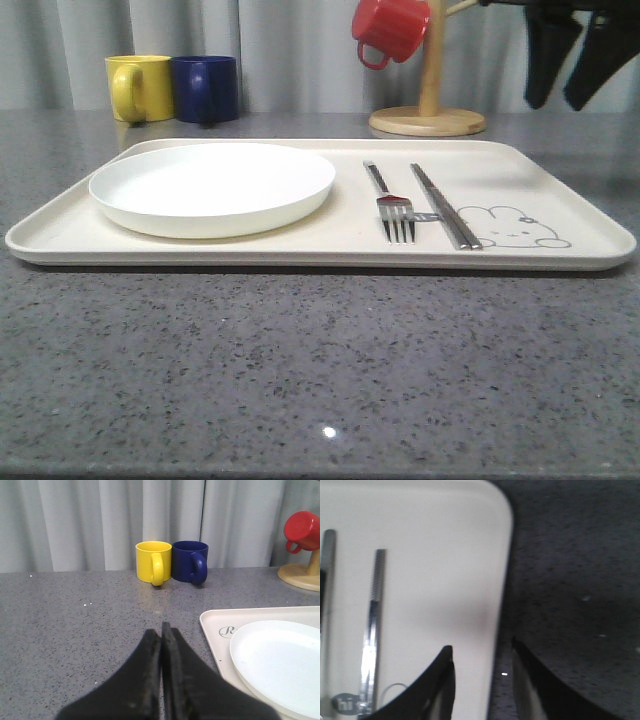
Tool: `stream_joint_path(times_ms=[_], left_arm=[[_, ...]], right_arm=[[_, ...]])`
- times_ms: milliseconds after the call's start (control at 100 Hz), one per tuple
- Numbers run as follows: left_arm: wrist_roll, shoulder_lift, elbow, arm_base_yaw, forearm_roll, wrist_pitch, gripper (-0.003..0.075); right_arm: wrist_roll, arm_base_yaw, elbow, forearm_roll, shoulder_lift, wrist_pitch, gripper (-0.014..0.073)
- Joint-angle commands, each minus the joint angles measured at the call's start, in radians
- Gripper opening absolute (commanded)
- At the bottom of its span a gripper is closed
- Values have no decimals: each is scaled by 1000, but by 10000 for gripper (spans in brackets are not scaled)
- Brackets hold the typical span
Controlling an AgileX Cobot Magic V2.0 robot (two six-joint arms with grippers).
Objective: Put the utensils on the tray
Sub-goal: 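Lower the chopsticks onto the tray beside the fork and release, then grasp the silver spoon by its handle with the right gripper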
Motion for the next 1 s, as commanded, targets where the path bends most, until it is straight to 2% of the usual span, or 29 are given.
stream_joint_path(times_ms=[0,190,350,570,990], left_arm=[[1,4,-29,2,-11,-82,-18],[1,4,-29,2,-11,-82,-18],[1,4,-29,2,-11,-82,-18],[1,4,-29,2,-11,-82,-18],[1,4,-29,2,-11,-82,-18]], right_arm=[[-61,-72,-32,-10,-70,4,293],[-149,-220,-1,0,-92,24,293],[-242,-340,33,89,-93,19,293],[-297,-455,119,117,-90,-25,293],[-337,-482,173,118,-58,-91,293]])
